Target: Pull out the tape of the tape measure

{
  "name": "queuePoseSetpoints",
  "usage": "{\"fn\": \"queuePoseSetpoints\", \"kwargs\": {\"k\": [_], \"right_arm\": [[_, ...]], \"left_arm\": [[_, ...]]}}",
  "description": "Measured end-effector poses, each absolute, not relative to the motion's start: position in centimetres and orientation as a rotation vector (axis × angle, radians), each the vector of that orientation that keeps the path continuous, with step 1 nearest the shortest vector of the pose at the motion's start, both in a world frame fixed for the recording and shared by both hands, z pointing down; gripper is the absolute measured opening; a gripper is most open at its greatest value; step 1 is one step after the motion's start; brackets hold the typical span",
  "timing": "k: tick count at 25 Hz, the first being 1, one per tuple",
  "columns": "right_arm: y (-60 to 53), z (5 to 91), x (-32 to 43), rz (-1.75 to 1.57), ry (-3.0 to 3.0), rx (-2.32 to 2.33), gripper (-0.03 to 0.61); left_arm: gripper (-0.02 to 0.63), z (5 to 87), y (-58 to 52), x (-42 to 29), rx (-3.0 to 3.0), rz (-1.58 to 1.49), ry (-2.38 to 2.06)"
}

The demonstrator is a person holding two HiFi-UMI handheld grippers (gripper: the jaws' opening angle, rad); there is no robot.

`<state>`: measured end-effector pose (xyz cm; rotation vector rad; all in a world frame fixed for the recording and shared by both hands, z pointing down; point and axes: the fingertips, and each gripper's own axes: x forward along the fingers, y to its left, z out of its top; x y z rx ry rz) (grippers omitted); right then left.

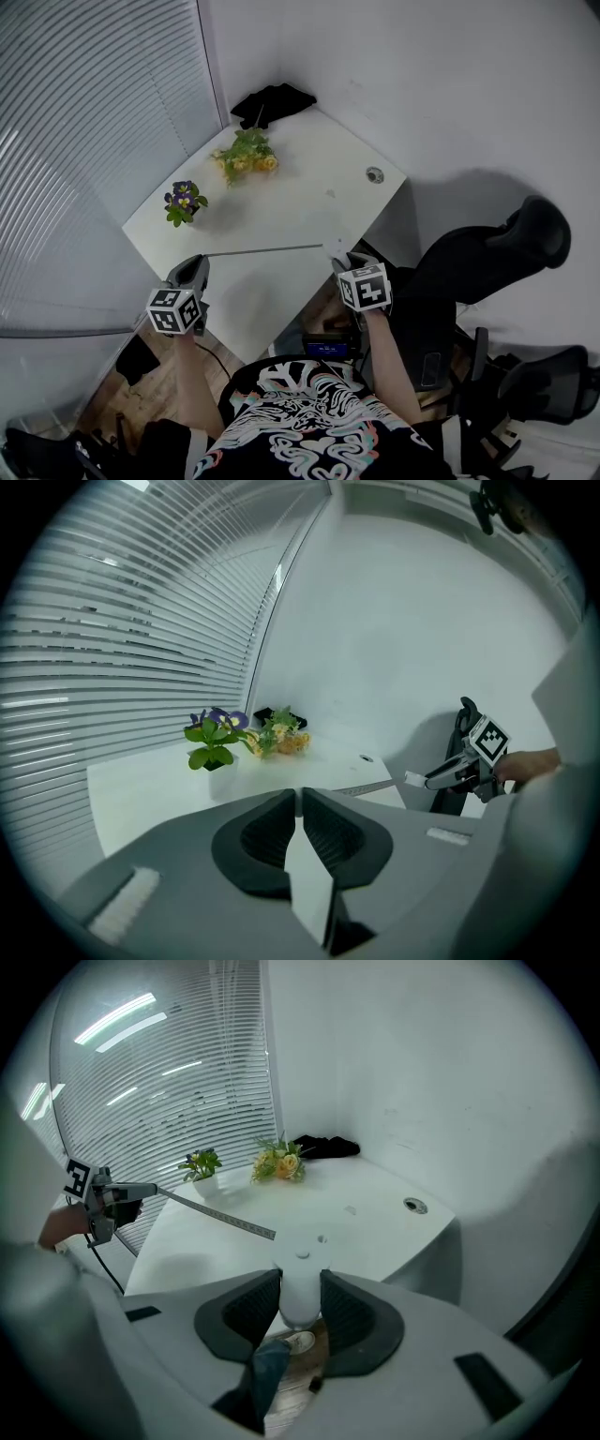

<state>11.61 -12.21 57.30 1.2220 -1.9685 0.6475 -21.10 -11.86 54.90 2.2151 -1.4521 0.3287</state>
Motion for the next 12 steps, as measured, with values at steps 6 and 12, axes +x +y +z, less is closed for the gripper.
{"fn": "queuePoseSetpoints", "kwargs": {"k": [6,12], "right_arm": [[-13.0,58.3,11.2,0.668,-1.963,1.205,0.139],[-13.5,59.0,11.2,0.682,-1.960,1.190,0.138]], "left_arm": [[0.032,55.9,-12.2,-21.4,2.189,0.331,-1.447],[0.032,56.9,-12.8,-20.8,2.173,0.333,-1.422]]}}
